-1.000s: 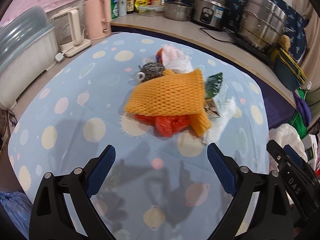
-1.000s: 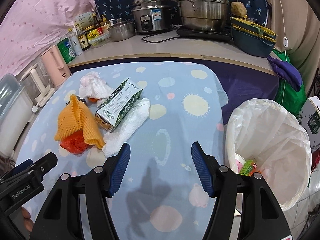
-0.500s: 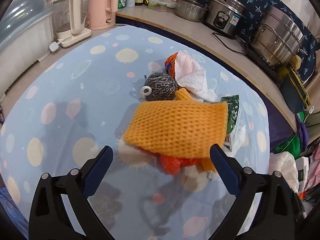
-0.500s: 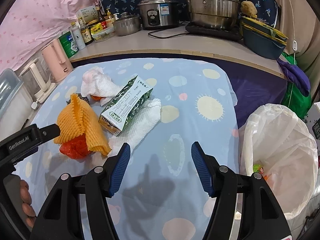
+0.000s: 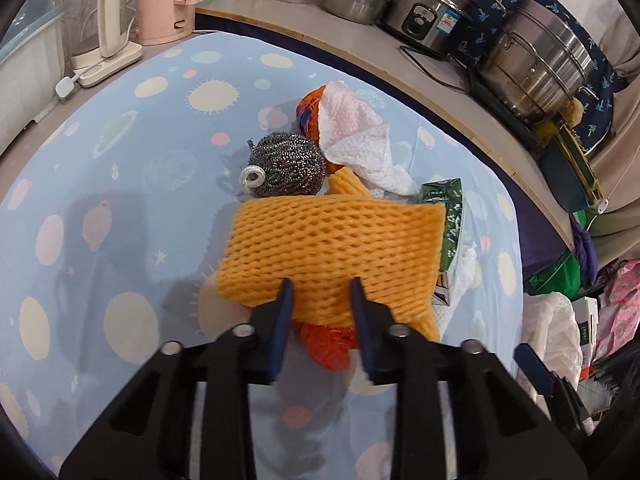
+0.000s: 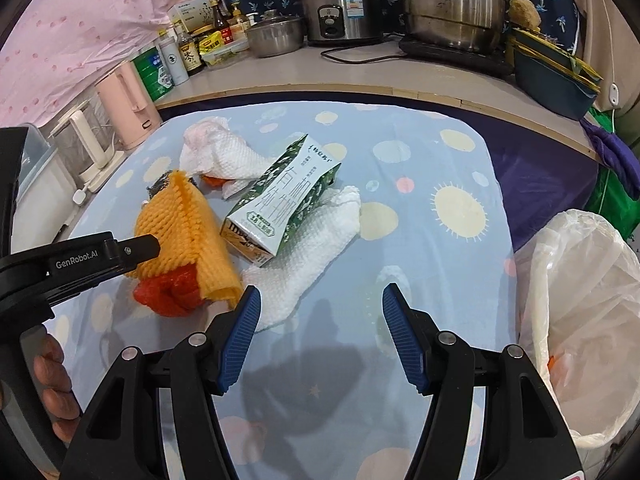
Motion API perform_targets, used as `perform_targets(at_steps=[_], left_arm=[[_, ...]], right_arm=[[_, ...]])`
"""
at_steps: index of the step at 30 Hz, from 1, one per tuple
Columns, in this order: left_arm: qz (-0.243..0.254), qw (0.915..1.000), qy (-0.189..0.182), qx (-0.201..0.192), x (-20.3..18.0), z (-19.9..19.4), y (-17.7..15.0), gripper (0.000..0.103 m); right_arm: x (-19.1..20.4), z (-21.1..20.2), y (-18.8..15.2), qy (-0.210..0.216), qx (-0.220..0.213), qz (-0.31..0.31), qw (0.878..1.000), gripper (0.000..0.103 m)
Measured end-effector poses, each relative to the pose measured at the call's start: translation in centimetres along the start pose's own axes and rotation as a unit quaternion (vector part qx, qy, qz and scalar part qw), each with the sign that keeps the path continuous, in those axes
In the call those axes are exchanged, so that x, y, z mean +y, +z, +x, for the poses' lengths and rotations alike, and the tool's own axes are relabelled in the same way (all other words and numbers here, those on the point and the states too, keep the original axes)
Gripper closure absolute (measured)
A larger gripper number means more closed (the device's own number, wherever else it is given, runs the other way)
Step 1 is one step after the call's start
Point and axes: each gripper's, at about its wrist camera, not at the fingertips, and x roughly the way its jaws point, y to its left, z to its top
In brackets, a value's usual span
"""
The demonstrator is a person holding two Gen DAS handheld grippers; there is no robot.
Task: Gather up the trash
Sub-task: 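Grasp an orange foam net with the left tool while the right tool grasps another foam net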
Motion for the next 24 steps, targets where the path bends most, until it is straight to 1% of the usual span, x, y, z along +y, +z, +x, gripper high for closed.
perform_targets(at_steps=[1,4,10,13,15,16,17,18,19,20,21,22,23,24], left_arm=[[-0.001,1.0,-0.001,-0.003,0.0,-0.3,0.0,0.093],[0.003,0.9999,-0.003,-0.013,0.2,-1.3,-0.1,0.098],[-0.001,0.9996,0.005,-0.026,0.9,-2.7,-0.1,0.1],[-0.001,0.9996,0.009,-0.025,1.3,-2.8,-0.2,0.1],[-0.001,0.9996,0.016,-0.023,1.4,-2.8,-0.3,0.1],[-0.002,0.9997,0.014,-0.021,1.5,-2.7,-0.4,0.099],[-0.003,0.9997,0.014,-0.018,1.6,-2.6,-0.4,0.097],[-0.004,0.9998,0.015,-0.015,1.7,-2.5,-0.5,0.089],[-0.006,0.9998,0.013,-0.013,1.8,-2.4,-0.6,0.072],[-0.01,0.9998,0.013,-0.011,1.9,-2.4,-0.7,0.061],[-0.017,0.9997,0.011,-0.014,2.1,-2.4,-0.8,0.046],[-0.027,0.9995,0.005,-0.017,2.4,-2.5,-0.9,0.038],[-0.035,0.9993,-0.003,-0.017,2.6,-2.4,-1.0,0.036],[-0.04,0.9991,-0.011,-0.013,2.7,-2.3,-1.0,0.032]], right_arm=[[0.3,0.1,0.0,0.004,0.001,-0.003,1.0,0.042],[1.2,0.7,0.0,0.027,0.009,-0.009,1.0,0.042],[2.8,2.0,0.1,0.053,0.017,-0.018,0.998,0.043],[3.6,2.6,0.3,0.059,0.017,-0.027,0.998,0.045],[4.1,3.1,0.4,0.059,0.018,-0.035,0.997,0.05],[4.4,3.4,0.5,0.059,0.02,-0.039,0.997,0.052],[4.6,3.7,0.6,0.059,0.022,-0.042,0.997,0.056],[4.7,4.0,0.6,0.059,0.023,-0.045,0.997,0.061],[4.8,4.3,0.6,0.058,0.025,-0.048,0.997,0.063],[4.9,4.5,0.5,0.058,0.028,-0.049,0.997,0.07],[4.8,4.7,0.5,0.058,0.031,-0.049,0.997,0.079],[4.7,4.9,0.5,0.059,0.034,-0.047,0.997,0.083],[4.6,5.0,0.4,0.06,0.035,-0.045,0.997,0.089],[4.5,4.9,0.4,0.061,0.035,-0.044,0.997,0.091]])
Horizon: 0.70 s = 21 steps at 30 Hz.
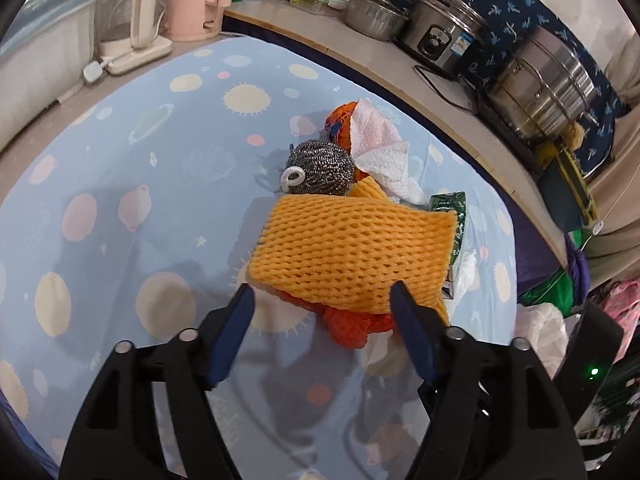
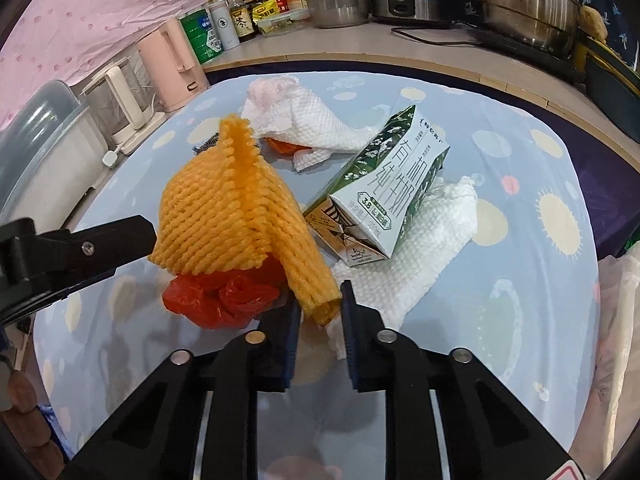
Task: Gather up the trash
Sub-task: 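Grasp an orange foam net with the left tool while the right tool grasps another foam net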
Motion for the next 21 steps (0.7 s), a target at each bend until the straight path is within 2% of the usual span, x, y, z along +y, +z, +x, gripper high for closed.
perform_targets(at_steps=[4,9,16,21], left_arm=[[-0.041,0.9985,-0.026,0.025,1.1,1.6,0.1,0.029],[-0.103,0.9916,-0.052,0.058,2.9,3.8,-0.1,0.029],[-0.157,0.9821,-0.086,0.058,4.5,4.7,0.8,0.029],[-0.161,0.9807,-0.1,0.048,4.2,5.1,2.1,0.029]], right_arm=[[-0.4,-0.6,-0.1,0.001,-0.007,0.004,1.0,0.092],[-0.6,-1.1,-0.3,-0.004,-0.008,0.002,1.0,0.092],[-0.6,-1.2,-0.6,-0.004,-0.006,0.001,1.0,0.092],[-0.6,-1.3,-0.6,-0.009,-0.008,-0.002,1.0,0.092]])
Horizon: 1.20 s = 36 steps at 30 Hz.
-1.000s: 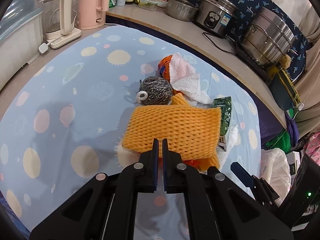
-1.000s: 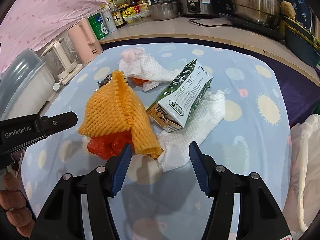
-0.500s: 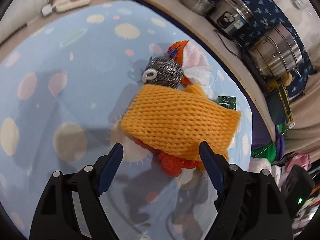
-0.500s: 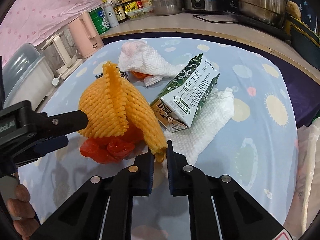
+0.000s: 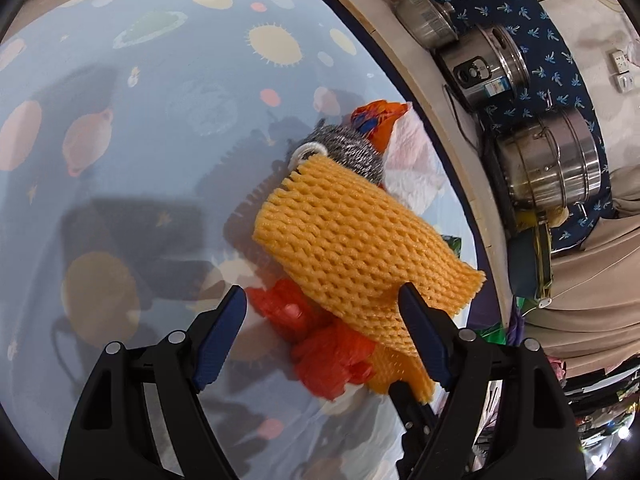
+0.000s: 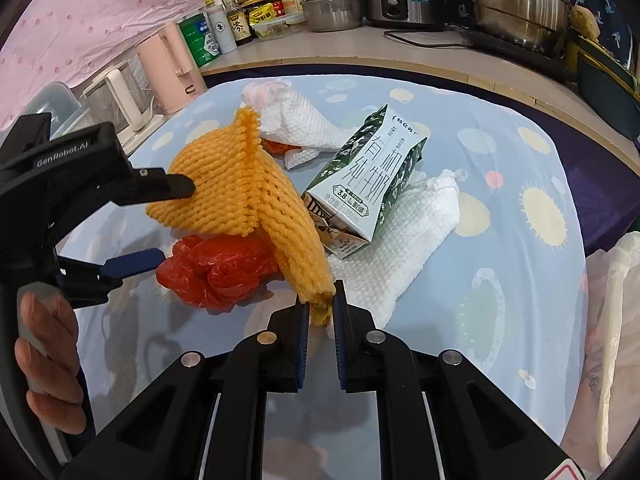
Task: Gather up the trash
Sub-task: 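Grasp an orange foam net with the left tool while the right tool grasps another foam net, then carry both foam nets over the bin and open both tools to drop them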
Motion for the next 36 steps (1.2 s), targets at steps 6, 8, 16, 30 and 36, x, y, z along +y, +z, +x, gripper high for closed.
perform_targets(at_steps=[6,8,16,30,36], left_arm=[[0.019,0.9998,-0.001,-0.009,-1.6,0.3,0.5,0.039],[0.032,0.9995,-0.006,-0.006,-2.3,0.4,0.5,0.057],[0.087,0.9954,0.016,-0.037,-4.9,-1.5,-0.1,0.091],[0.2,0.9756,0.042,-0.082,-10.6,-8.1,-5.1,0.094],[0.252,0.9625,0.05,-0.088,-13.1,-9.9,-8.6,0.094]], right_arm=[[0.2,-0.4,-0.1,0.001,-0.004,-0.006,1.0,0.092],[0.3,-0.6,-0.2,0.002,-0.006,-0.008,1.0,0.092],[-0.2,-2.2,-0.4,0.003,-0.016,-0.002,1.0,0.093],[-4.1,-10.1,-0.6,-0.022,-0.088,0.039,0.995,0.093],[-6.7,-14.3,-1.2,-0.039,-0.124,0.063,0.99,0.093]])
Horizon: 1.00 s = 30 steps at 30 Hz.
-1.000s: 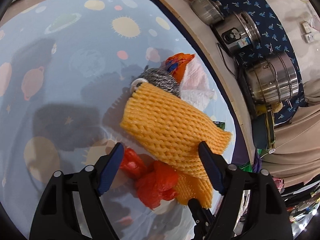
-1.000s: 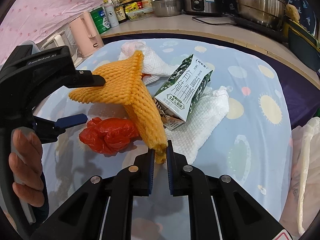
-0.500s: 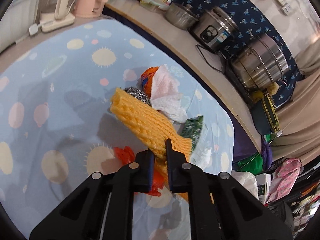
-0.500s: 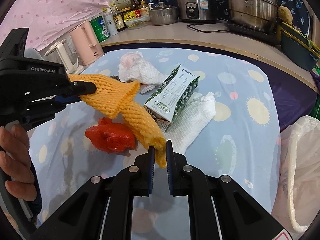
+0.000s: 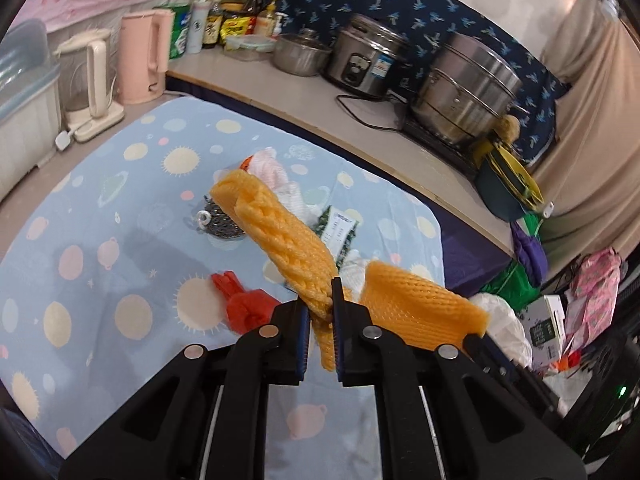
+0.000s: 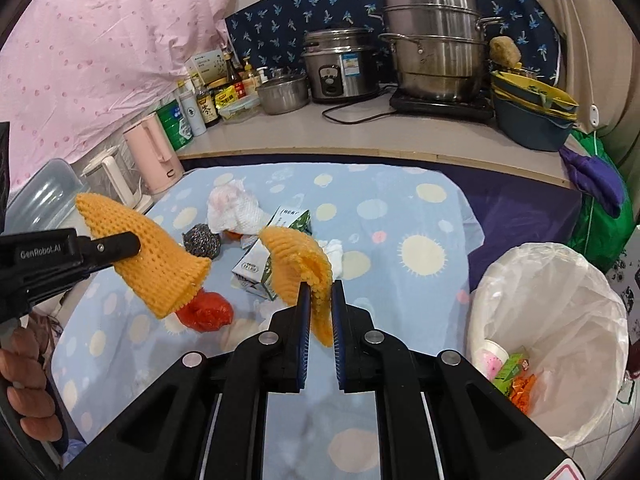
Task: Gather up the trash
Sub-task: 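Carry both foam nets over the bin and open both tools to drop them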
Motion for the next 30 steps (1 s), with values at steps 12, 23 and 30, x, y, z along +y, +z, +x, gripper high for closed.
perform_targets(at_steps=[12,23,30], left_arm=[[0.113,0.9933,-0.022,0.003,-9.1,-2.5,-4.3,0.094],[0.194,0.9793,-0.055,0.021,-16.9,-2.4,-7.8,0.094],[0.234,0.9692,-0.07,0.03,-21.1,-1.4,-9.4,0.094]], right_arm=[[-6.4,-7.2,-0.1,-0.046,-0.059,0.051,0.996,0.094],[-12.8,-12.2,-0.2,-0.089,-0.11,0.101,0.985,0.094],[-17.1,-14.1,-1.0,-0.12,-0.125,0.135,0.976,0.094]])
